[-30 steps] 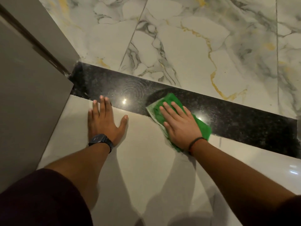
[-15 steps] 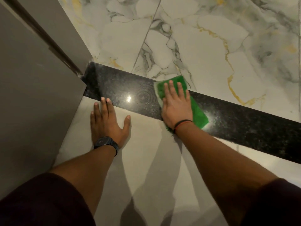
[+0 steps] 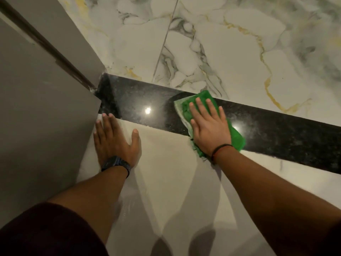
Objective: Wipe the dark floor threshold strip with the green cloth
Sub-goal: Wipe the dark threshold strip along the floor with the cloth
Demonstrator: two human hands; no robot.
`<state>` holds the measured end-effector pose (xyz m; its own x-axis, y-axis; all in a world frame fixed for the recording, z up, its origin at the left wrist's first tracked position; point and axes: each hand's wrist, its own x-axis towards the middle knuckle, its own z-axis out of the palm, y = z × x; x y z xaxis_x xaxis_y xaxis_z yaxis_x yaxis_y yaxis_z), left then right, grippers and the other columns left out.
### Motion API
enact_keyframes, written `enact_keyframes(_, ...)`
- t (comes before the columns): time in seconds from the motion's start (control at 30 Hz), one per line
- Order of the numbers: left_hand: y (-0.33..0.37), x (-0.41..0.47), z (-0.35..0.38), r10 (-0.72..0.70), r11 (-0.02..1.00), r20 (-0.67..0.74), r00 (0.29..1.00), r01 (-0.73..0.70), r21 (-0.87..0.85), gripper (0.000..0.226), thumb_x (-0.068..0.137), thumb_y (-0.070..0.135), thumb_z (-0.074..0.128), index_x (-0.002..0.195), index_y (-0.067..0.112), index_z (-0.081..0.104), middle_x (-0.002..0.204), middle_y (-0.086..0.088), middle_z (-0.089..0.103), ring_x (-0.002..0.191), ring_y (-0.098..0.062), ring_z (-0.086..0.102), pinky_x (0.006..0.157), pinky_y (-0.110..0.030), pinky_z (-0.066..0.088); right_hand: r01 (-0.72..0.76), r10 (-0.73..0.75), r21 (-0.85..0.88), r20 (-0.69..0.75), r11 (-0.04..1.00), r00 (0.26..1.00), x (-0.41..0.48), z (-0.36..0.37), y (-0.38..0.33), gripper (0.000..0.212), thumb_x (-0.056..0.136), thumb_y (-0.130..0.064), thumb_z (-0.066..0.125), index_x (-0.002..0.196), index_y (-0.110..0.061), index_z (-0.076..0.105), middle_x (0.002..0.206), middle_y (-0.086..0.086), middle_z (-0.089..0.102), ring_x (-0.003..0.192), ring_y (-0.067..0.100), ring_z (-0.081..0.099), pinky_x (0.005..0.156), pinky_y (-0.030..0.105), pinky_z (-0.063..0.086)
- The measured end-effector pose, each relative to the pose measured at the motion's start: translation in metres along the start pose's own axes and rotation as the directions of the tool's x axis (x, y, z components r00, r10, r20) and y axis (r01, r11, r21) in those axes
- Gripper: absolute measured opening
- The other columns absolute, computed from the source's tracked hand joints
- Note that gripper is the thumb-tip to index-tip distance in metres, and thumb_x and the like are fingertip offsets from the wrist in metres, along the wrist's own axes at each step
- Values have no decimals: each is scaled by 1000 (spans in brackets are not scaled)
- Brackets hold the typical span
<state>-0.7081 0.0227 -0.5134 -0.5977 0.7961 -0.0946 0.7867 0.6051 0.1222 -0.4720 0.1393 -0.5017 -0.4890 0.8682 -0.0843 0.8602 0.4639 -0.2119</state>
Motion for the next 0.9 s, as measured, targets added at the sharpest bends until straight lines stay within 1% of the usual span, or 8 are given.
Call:
enact_keyframes(0.1,1,0,1,-10,1000,-1,1000,10,-16,84,85,57,26,151,9,6,160,-13,8,147,-29,5,118,-47,11,-93,94,25,-16,995,995,24,3,-17,53,97,-31,31,149,-25,21,158,0,19,145,26,10,116,48,7)
enact_keyframes(0.2,0,0,2,-20,1000,2,1000,20,-7,83,85,56,26,151,9,7,160,-13,9,147,-29,5,117,-47,13,-98,98,25,-9,995,995,55,4,-44,55,96,-30,30,150,-23,18,159,0,16,145,27,10,116,48,8)
enact_keyframes(0.4,-3,3,0,-1,1000,12,1000,1,2,78,85,44,30,150,5,13,158,-17,16,146,-32,12,117,-48,14,181,-181,14,60,983,982,72,12,-107,56,98,-31,27,150,-19,12,160,1,13,146,24,5,117,45,5)
enact_keyframes(0.5,-7,5,-2,-3,1000,20,1000,3,30,79,83,41,30,150,4,11,158,-18,14,146,-31,12,117,-47,13,342,-344,32,87,939,935,49,10,-92,54,98,-29,33,149,-16,21,158,2,21,146,23,10,118,45,9)
enact_keyframes(0.57,-6,5,-3,-2,1000,16,1000,2,30,80,83,41,28,150,3,10,159,-18,14,146,-31,12,117,-47,13,380,-382,40,70,924,922,36,7,-71,52,98,-28,38,147,-16,28,155,2,29,145,24,16,117,45,14)
enact_keyframes(0.7,-3,6,-3,-10,1000,2,1000,10,20,81,81,43,27,150,2,12,158,-19,16,146,-31,13,117,-46,13,285,-285,13,30,959,958,41,7,-59,51,98,-30,35,147,-19,29,155,1,29,144,25,17,117,48,14)
enact_keyframes(0.8,-3,6,-3,-6,1000,2,1000,6,19,82,81,42,28,150,1,11,158,-19,15,146,-31,11,118,-45,10,149,-149,21,15,989,989,65,12,-79,53,97,-30,30,149,-20,21,158,1,21,146,24,9,118,46,8)
enact_keyframes(0.9,-3,4,-3,-9,1000,11,1000,9,23,82,81,40,30,150,1,9,158,-19,13,146,-30,10,118,-44,8,118,-119,15,24,993,993,90,18,-110,55,97,-28,29,150,-19,16,159,2,17,146,24,5,118,45,3)
